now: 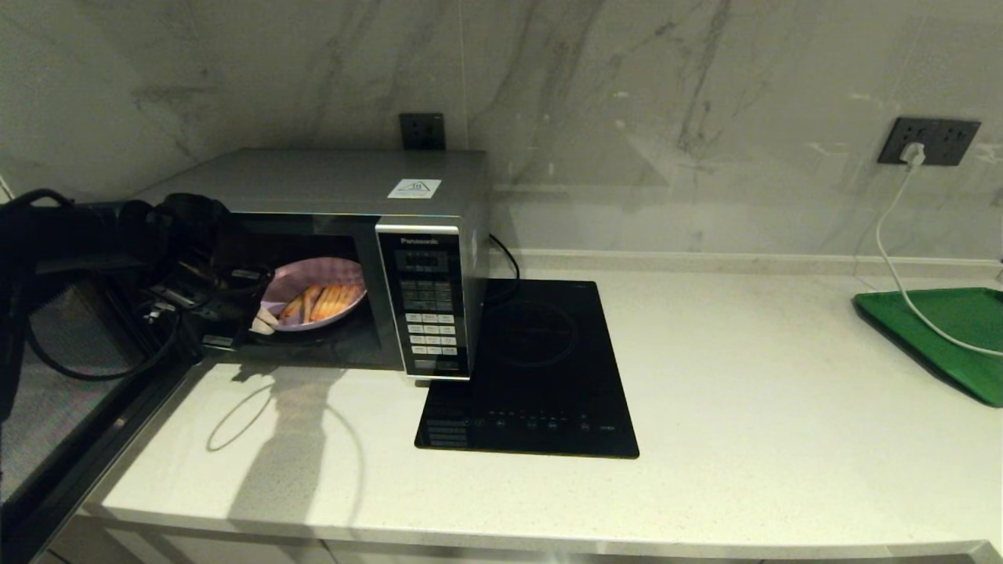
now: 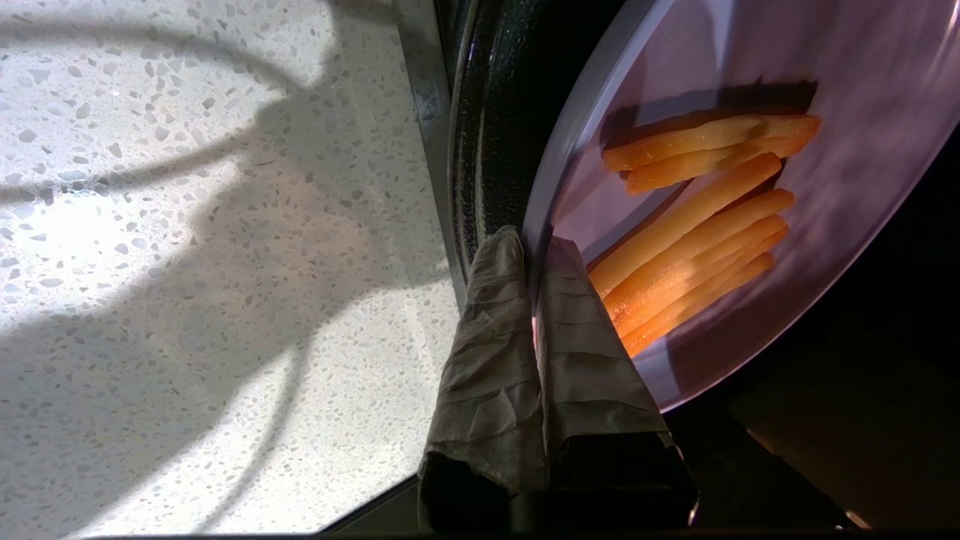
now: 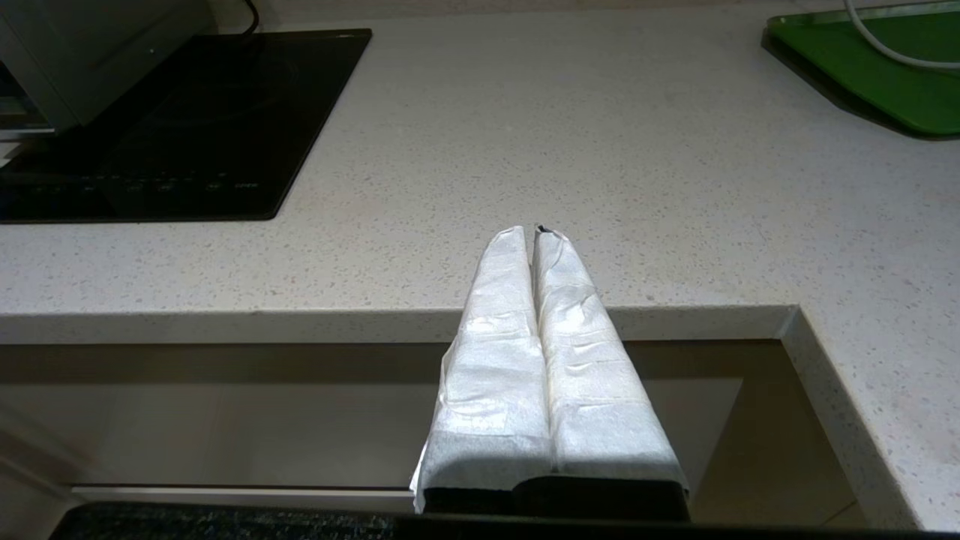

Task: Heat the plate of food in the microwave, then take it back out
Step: Put the plate in the microwave oven

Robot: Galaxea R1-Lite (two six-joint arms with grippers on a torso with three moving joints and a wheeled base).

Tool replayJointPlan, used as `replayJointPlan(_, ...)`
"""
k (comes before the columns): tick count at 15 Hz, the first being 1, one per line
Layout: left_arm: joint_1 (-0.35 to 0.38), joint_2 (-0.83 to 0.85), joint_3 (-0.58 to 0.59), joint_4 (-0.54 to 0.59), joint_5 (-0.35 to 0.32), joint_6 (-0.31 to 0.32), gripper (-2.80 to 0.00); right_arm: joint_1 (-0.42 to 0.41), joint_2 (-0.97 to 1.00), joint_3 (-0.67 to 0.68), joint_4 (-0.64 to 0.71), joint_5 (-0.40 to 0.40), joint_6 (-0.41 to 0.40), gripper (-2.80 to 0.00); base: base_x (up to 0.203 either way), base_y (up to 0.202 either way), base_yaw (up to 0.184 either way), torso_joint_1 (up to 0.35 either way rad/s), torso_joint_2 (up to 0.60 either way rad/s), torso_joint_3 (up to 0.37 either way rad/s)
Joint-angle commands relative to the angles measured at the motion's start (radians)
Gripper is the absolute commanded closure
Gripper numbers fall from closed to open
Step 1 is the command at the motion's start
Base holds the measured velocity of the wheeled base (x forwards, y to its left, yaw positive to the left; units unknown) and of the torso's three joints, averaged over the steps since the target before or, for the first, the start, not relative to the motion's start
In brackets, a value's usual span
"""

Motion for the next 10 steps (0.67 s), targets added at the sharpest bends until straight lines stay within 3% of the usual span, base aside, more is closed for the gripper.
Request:
replayJointPlan(1, 0.000, 0.014, -0.001, 0.003, 0.000, -0.007, 0.00, 0.000, 0.000, -0.001, 0.000, 0.000, 0.001, 0.00, 0.000, 0.000, 0.000, 0.000, 0.00, 0.000)
replayJointPlan(7, 0.009, 0.028, -0.001, 0.003, 0.003, -0.004, 0.00, 0.000, 0.000, 0.001, 0.000, 0.000, 0.001, 0.00, 0.000, 0.000, 0.000, 0.000, 0.00, 0.000)
replayJointPlan(8, 0.007, 0.022, -0.001, 0.002, 0.003, 0.001, -2.80, 0.000, 0.000, 0.000, 0.000, 0.000, 0.001, 0.00, 0.000, 0.000, 0.000, 0.000, 0.00, 0.000)
replayJointPlan(10, 0.007, 0.014, -0.001, -0.006, 0.003, 0.004, -2.80, 0.000, 0.000, -0.001, 0.000, 0.000, 0.001, 0.00, 0.000, 0.000, 0.000, 0.000, 0.00, 0.000)
